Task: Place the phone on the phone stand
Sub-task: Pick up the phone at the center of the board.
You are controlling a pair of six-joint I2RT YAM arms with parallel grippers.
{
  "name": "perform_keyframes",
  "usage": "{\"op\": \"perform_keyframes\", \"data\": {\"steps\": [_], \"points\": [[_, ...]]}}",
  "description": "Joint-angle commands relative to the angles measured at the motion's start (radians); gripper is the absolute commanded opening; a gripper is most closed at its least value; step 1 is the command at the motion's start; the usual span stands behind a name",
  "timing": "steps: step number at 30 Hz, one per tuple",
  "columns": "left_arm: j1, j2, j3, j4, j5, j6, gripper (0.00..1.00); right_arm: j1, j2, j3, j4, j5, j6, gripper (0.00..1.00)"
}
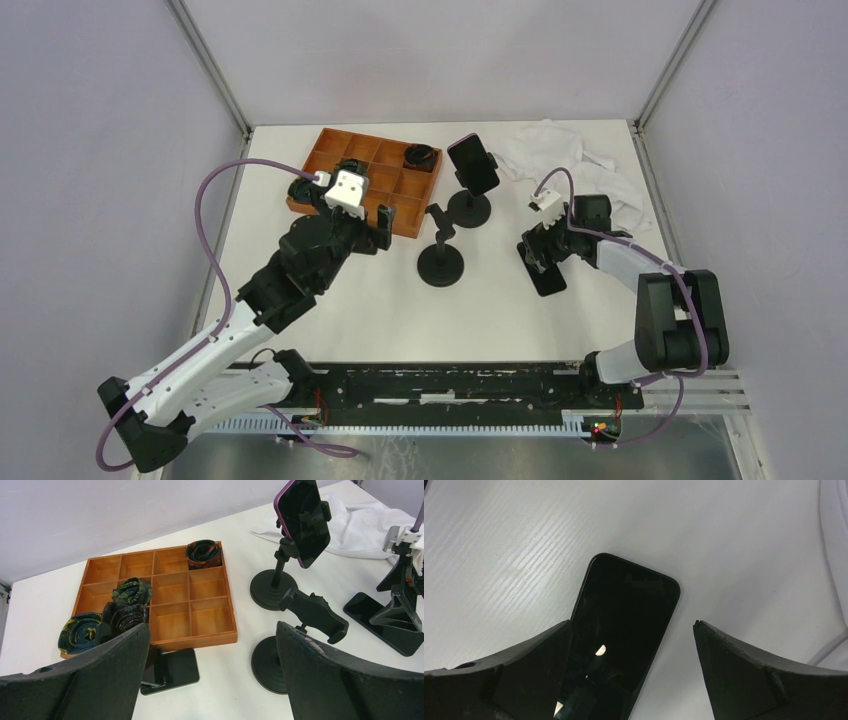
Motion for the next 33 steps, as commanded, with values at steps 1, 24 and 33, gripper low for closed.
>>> {"op": "perform_keyframes", "data": {"steps": [1,24,33], "points": [[0.011,0.0,-0.005,0.043,-0.003,0.043,1.0,0.013,0.02,0.043,-0.034,0.052,0.033,0.98],[0.018,-0.002,-0.009,0.046,-0.004,0.044,1.0,0.024,0.013,0.05,-0.077,0.017,0.056,0.98],[0.019,-0.004,-0.01,0.046,-0.006,0.043,1.0,0.026,0.003,0.048,-0.085,0.013,0.053,0.98]]}}
